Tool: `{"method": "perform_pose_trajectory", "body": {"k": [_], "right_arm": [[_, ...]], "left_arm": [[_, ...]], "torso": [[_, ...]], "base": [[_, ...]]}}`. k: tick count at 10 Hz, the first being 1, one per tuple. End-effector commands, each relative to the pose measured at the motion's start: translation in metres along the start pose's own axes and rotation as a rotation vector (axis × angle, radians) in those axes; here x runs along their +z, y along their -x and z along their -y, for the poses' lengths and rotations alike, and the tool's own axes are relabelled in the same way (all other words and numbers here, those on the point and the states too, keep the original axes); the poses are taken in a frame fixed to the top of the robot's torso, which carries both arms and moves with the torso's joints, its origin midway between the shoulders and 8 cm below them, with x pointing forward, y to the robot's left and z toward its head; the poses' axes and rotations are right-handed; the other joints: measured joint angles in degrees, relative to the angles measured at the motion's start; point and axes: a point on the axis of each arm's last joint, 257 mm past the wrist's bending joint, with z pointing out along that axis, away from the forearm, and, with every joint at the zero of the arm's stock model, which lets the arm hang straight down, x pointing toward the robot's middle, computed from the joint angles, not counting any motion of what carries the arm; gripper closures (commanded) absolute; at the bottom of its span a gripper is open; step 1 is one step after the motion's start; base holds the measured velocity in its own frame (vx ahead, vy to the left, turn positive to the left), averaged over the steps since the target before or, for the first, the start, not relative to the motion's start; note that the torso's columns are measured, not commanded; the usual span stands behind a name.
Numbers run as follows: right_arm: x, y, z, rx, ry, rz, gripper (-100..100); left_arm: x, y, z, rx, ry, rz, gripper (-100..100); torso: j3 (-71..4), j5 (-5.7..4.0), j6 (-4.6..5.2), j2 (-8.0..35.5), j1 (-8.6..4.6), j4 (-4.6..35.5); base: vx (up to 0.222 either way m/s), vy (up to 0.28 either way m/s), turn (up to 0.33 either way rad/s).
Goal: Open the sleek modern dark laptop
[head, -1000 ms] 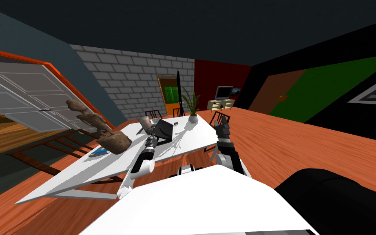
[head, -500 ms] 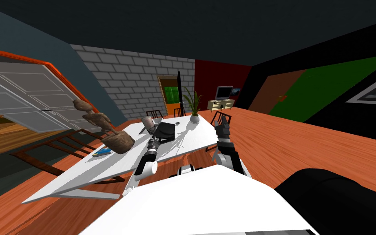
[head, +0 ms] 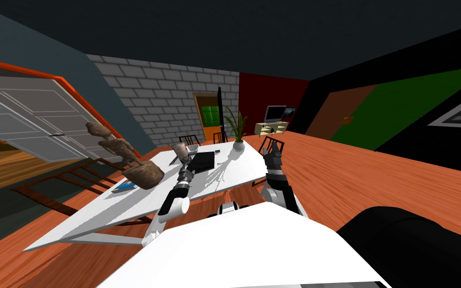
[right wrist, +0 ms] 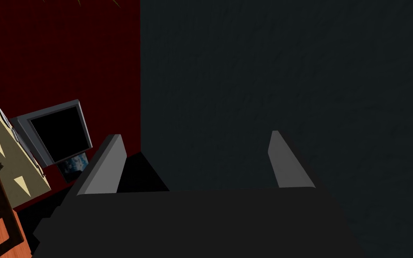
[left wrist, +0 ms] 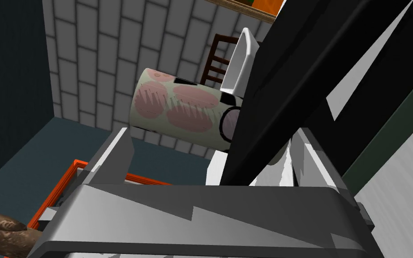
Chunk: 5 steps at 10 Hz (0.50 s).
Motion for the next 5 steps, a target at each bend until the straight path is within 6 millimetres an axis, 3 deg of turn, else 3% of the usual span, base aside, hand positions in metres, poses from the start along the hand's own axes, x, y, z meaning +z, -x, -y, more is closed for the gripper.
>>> {"method": "perform_pose_trajectory", "body": {"k": [1,3,4,5], "right_arm": [[0.000,0.000,0.000,0.000,0.000,0.000,0],[0.000,0.000,0.000,0.000,0.000,0.000,0],[0.000,0.000,0.000,0.000,0.000,0.000,0],[0.000,0.000,0.000,0.000,0.000,0.000,0]], "left_arm": [[-0.002,-0.005,0.017,-0.001,-0.003,-0.004,-100],[-0.005,-0.007,0.027,0.000,-0.002,-0.006,-100],[-0.004,-0.005,0.022,0.002,0.002,-0.003,-100],[-0.005,-0.004,0.021,0.001,0.005,-0.002,0]], "torso": [[0.0,0.00,0.00,0.0,0.00,0.0],[0.0,0.06,0.02,0.0,0.04,0.0],[0.0,0.03,0.00,0.0,0.01,0.0],[0.0,0.03,0.01,0.0,0.01,0.0]], "base": [[0.012,-0.011,0.007],[0.013,-0.014,0.008],[0.008,-0.005,0.003],[0.000,0.000,0.000]]}}
